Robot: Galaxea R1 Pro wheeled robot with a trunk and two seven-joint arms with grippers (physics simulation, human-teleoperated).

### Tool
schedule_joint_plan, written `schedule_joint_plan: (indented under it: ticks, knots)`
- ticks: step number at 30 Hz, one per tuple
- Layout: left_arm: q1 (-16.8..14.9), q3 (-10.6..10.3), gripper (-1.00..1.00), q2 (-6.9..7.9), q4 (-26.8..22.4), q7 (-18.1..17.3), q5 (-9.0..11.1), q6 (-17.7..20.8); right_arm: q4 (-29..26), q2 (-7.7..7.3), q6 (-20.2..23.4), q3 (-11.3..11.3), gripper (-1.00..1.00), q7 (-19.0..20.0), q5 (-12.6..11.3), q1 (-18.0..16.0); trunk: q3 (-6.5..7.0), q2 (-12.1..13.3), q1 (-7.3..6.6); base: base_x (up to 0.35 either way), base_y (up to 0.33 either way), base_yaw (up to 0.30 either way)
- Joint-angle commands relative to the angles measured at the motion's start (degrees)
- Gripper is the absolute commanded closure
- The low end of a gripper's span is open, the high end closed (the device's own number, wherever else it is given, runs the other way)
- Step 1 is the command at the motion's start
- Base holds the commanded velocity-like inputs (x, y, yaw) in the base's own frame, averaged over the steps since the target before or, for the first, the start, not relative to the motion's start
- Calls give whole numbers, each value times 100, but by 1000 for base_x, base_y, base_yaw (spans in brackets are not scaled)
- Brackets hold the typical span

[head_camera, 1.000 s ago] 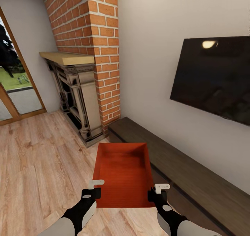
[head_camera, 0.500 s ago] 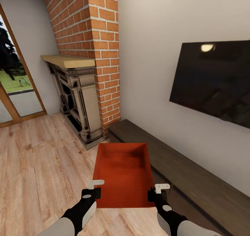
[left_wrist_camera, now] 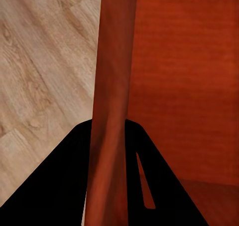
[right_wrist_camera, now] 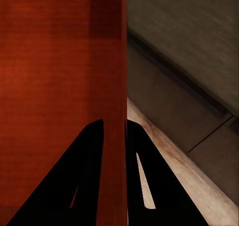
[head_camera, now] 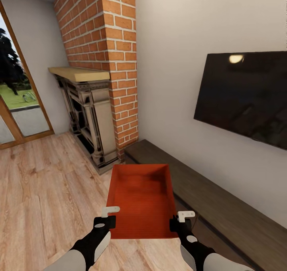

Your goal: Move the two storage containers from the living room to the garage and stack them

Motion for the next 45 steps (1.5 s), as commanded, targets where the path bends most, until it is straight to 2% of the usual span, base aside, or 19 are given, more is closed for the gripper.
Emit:
schedule_joint_plan:
  ticks: [1, 14, 36, 45]
  knots:
    - [-8, 217, 100, 3, -29, 64, 47, 37, 0, 1, -7, 2, 100, 14, -18, 1, 2, -5, 1, 0, 0, 0]
    - [-8, 216, 100, 3, -29, 62, 47, 37, 0, 1, -7, 0, 100, 14, -18, 1, 109, -5, 1, 0, 0, -3]
    - [-8, 217, 100, 3, -29, 64, 47, 37, 0, 9, -4, 0, 100, 12, -18, 1, 119, -5, 1, 0, 0, -1]
    - [-8, 217, 100, 0, -4, 57, 47, 37, 2, 2, -7, 4, 100, 5, -18, 1, 186, -5, 1, 0, 0, 0]
